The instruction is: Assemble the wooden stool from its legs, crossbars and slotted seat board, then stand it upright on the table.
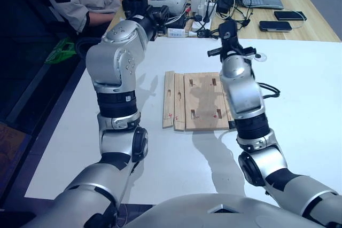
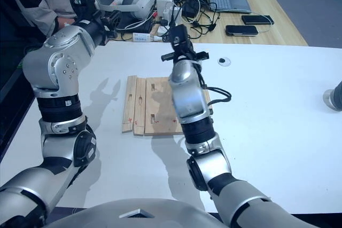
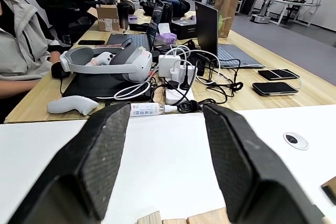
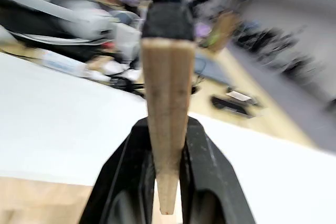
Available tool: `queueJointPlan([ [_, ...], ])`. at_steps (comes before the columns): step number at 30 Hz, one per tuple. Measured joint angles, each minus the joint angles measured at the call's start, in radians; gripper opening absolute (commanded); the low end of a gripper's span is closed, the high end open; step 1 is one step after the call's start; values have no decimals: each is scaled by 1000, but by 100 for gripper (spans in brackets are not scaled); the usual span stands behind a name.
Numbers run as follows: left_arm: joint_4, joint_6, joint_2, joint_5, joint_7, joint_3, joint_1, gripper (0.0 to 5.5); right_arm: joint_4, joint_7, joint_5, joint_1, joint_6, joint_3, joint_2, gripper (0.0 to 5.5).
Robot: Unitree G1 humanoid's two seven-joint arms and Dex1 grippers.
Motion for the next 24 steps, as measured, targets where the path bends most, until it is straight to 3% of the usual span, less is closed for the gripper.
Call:
queueJointPlan([
  [3,-98,57,0,-18,-4,-4,53,254,-168,144,124,109,102,-114,-84,38],
  [7,-161,127,23,-19,-7,0,138,254,-400,240,199,298,315,-126,-168,38],
  [11,-178,139,39,-19,-23,4,141,254,-540,276,297,381,448,-158,-94,38],
  [17,-197,133,35,-48,-47,3,148,254,-491,201,315,358,331,-182,-3,38],
  [24,-237,26,-106,-100,20,112,255,254,-358,160,294,362,178,-149,-53,38],
])
